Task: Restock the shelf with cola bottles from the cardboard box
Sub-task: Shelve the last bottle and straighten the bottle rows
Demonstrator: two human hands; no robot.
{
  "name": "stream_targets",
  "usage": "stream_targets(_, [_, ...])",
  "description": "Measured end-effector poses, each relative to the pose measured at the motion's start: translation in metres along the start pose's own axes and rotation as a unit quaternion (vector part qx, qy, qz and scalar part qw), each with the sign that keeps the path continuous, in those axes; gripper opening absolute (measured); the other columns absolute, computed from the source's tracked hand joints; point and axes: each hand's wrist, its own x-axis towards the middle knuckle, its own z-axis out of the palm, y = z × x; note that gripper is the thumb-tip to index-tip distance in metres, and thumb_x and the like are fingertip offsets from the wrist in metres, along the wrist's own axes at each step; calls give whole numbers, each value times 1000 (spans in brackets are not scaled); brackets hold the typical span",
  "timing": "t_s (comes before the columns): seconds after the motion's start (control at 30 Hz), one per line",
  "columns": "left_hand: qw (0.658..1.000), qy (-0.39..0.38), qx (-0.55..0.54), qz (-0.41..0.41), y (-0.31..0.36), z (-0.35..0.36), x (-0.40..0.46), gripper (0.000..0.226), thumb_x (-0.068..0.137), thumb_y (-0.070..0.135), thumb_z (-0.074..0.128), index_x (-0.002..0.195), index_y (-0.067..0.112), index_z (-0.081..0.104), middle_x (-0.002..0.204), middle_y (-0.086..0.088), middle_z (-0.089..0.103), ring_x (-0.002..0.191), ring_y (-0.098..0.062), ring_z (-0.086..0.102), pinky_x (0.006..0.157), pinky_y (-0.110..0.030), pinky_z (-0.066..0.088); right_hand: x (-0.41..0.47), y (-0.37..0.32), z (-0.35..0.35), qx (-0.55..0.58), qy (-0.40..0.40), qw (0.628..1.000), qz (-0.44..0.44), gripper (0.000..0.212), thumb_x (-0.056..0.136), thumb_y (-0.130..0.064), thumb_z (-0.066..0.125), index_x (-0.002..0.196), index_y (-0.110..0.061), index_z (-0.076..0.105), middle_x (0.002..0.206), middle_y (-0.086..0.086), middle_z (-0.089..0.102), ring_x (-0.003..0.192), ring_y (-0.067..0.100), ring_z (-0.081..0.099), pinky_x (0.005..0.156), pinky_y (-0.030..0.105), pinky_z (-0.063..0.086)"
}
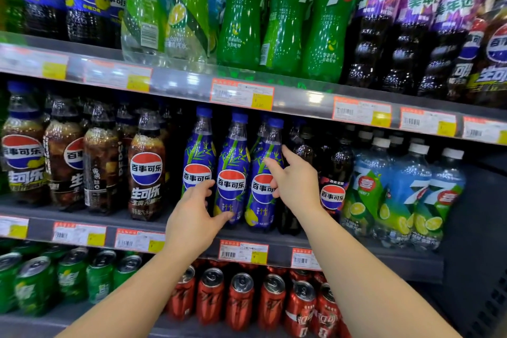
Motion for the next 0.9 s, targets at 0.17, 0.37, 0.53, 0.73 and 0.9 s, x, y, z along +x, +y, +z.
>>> stream_targets(0.17, [999, -7, 37, 16, -1, -2, 0, 77, 63, 43, 82, 129, 33, 44, 116, 7, 57, 95, -14, 60, 77, -38, 53, -3, -4, -1, -7, 44, 999, -1, 59, 84, -48, 65, 138, -29, 48, 56, -1, 66, 45, 8, 63, 56, 17, 52])
stream_targets(0.37, [996, -35, 76, 27, -4, -1, -2, 76, 67, 44, 78, 133, 36, 41, 112, 12, 61, 94, -13, 62, 76, -37, 53, 0, -47, 10, 25, 71, 993, -93, 27, 82, -41, 68, 107, -30, 65, 67, -14, 65, 58, 12, 62, 68, 45, 57])
stream_targets(0.53, [994, -27, 96, 41, -8, -4, -6, 72, 70, 47, 75, 133, 33, 45, 102, 15, 62, 94, -12, 62, 69, -29, 48, 2, -71, 28, 9, 22, 995, -101, 23, 86, -31, 67, 108, -25, 65, 80, -15, 67, 54, 18, 65, 68, 46, 56])
stream_targets(0.73, [995, 94, 35, -8, -20, -31, 0, 66, 65, 39, 81, 121, 20, 53, 109, -1, 60, 100, -22, 59, 82, -38, 52, 3, -92, 63, -24, -33, 994, -98, 50, 89, -35, 62, 136, -19, 51, 129, 2, 62, 74, 25, 72, 80, 44, 57])
stream_targets(0.9, [998, 37, 26, -48, -24, -26, 1, 94, 71, 38, 78, 146, 17, 25, 140, -6, 49, 124, -25, 50, 94, -37, 46, 17, -112, 92, -132, -70, 987, -63, 35, 91, -35, 57, 117, -11, 51, 113, 14, 66, 89, 40, 68, 84, 46, 53])
